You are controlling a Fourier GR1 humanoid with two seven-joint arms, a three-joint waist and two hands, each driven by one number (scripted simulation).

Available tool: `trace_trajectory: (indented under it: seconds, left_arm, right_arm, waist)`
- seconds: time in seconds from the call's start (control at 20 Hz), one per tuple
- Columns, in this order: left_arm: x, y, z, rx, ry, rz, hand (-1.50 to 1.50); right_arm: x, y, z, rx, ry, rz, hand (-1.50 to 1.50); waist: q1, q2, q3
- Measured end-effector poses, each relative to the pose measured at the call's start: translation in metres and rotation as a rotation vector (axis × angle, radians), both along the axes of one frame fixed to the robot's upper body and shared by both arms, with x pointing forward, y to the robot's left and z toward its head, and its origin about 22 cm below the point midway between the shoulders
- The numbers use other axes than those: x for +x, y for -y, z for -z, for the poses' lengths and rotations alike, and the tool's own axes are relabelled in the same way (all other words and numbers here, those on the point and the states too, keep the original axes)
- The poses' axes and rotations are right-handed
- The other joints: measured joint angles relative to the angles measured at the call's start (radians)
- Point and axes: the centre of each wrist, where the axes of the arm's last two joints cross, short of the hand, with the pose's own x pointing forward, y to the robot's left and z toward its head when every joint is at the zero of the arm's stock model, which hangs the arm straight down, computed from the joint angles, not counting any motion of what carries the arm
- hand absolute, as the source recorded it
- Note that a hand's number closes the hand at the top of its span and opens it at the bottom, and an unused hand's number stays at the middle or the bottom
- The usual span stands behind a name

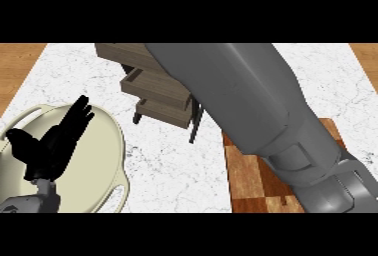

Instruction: Pick the sweet potato from the cutting board and place it in the tiered basket

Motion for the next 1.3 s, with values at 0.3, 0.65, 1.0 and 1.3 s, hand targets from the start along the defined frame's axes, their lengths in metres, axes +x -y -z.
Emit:
trace_trajectory:
  seconds: [0.3, 0.65, 1.0, 1.3]
  left_arm:
    - [0.001, 0.001, -0.005, -0.007, -0.010, -0.005, 0.00]
    - [-0.005, -0.009, 0.002, 0.001, -0.011, -0.027, 0.00]
    - [-0.005, -0.006, 0.003, -0.001, -0.012, -0.042, 0.00]
    - [-0.009, -0.002, 0.003, -0.004, -0.017, -0.042, 0.00]
  right_arm:
    - [0.001, 0.022, -0.019, 0.262, 0.030, 0.019, -1.50]
    - [0.006, 0.083, -0.044, 0.417, 0.111, 0.131, -1.50]
    - [-0.008, 0.171, -0.062, 0.471, 0.162, 0.237, -1.50]
    - [-0.041, 0.248, -0.069, 0.483, 0.191, 0.276, -1.50]
  waist:
    - [-0.010, -0.004, 0.001]
    - [-0.029, -0.009, 0.001]
    - [-0.046, -0.013, 0.002]
    - [-0.045, -0.012, 0.002]
